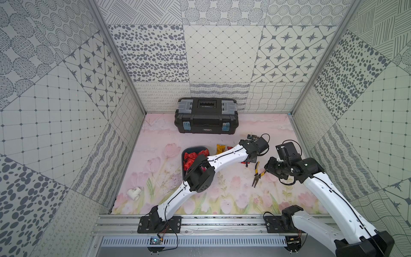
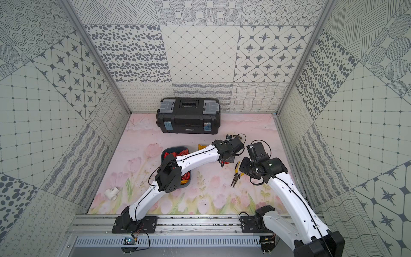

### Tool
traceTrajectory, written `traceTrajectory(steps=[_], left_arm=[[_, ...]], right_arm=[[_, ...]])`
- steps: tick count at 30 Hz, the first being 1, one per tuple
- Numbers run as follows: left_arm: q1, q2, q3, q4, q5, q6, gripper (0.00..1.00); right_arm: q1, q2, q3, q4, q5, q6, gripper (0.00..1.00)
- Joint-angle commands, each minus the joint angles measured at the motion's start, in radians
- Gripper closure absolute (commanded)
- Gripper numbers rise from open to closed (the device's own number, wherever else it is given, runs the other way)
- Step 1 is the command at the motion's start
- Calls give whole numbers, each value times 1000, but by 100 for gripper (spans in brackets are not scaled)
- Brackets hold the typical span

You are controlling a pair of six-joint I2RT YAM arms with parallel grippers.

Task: Take the tea bags out of the storage box
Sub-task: Place the tea bag at the center of the board, then pick up the tea bag from the storage box.

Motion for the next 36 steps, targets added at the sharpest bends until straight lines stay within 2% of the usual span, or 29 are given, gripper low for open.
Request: traceTrajectory(steps=[1, 6, 7, 10, 12, 18, 21, 24, 27, 30, 36], left_arm=[[18, 62, 82, -33, -125, 6, 100], [27, 96, 110, -66, -150, -1, 100], [26, 97, 109, -69, -149, 0, 97], [28, 92, 108, -67, -143, 11, 75], [29, 75, 108, -61, -141, 24, 67], [18, -78, 47, 12, -126, 117, 55], [6, -224, -61, 76, -127, 172, 53], [9, -392, -236, 138, -115, 172, 51], [30, -556, -408, 177, -106, 159, 51], [82, -703, -581, 176, -78, 105, 51], [249, -953, -853, 146, -1, -8, 52]], right_arm=[[-2, -31, -11, -17, 8, 19, 61], [-2, -56, -1, -47, 24, 24, 61], [-2, -62, 1, -51, 29, 26, 61], [-2, -68, 14, -70, 56, 20, 61], [-2, -67, 30, -84, 77, 3, 61], [-2, -60, 53, -60, 80, -83, 61], [-1, -13, 59, -17, -1, -148, 61], [26, 57, 79, 43, -85, -167, 61], [121, 130, 112, 112, -93, -155, 62], [221, 228, 164, 170, -85, -129, 62], [397, 452, 299, 261, -123, -63, 60]])
